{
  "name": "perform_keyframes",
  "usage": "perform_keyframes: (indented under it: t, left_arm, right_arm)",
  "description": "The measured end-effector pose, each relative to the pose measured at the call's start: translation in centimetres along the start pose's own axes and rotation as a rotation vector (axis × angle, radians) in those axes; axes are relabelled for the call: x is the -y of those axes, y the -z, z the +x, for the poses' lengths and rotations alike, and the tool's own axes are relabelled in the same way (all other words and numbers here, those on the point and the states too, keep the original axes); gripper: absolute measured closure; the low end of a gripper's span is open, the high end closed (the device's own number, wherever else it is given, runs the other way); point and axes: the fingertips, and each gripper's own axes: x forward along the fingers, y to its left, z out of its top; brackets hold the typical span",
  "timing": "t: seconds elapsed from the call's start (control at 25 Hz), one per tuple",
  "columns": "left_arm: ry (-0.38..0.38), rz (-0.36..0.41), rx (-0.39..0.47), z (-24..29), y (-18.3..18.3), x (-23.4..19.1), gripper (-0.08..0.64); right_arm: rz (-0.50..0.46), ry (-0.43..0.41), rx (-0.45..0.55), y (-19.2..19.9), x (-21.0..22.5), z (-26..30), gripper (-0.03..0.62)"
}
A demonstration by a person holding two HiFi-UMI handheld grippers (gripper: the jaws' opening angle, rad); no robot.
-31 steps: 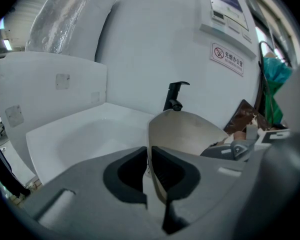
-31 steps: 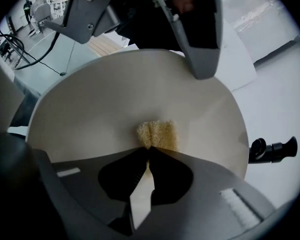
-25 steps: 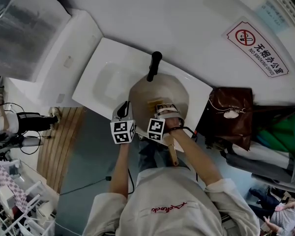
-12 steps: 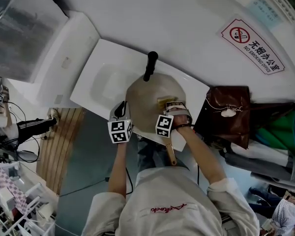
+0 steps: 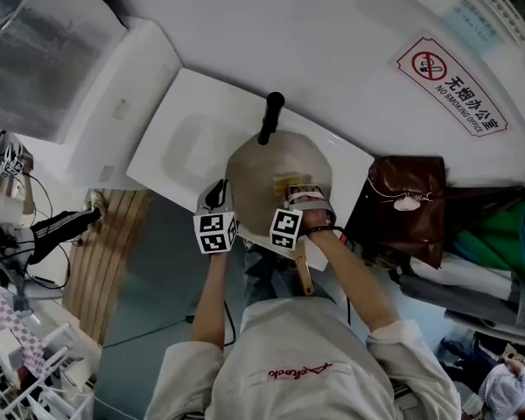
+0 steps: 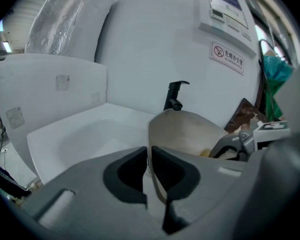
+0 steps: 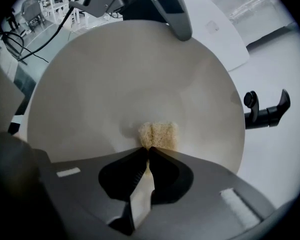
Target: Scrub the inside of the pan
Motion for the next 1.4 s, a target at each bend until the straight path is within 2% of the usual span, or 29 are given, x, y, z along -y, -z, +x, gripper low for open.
perform_keyframes:
  t: [0.4, 0.64, 1.0, 1.4]
  left_arm:
    - [-0.001, -0.004, 0.002, 0.0, 0.0, 0.0, 0.529]
    - [0.0, -0.004, 0.0, 0.1, -0.1, 0.0, 0.529]
    - [0.004, 0.004, -0.003, 0.1, 0.0, 0.0, 0.529]
    - [0.0, 0.008, -0.005, 0.0, 0.0, -0.1, 0.529]
  right_arm:
    - [-0.038, -0.03, 0.084, -6.6, -2.1, -1.3, 0.566]
    - [-0.055, -0.049, 0.099, -8.9, -3.2, -1.4, 0.566]
    - [-0.066, -0.068, 0.067, -7.2, -3.7, -0.9, 0.566]
    - [-0.034, -0.076, -0.02, -1.7, -3.6, -0.1, 0.566]
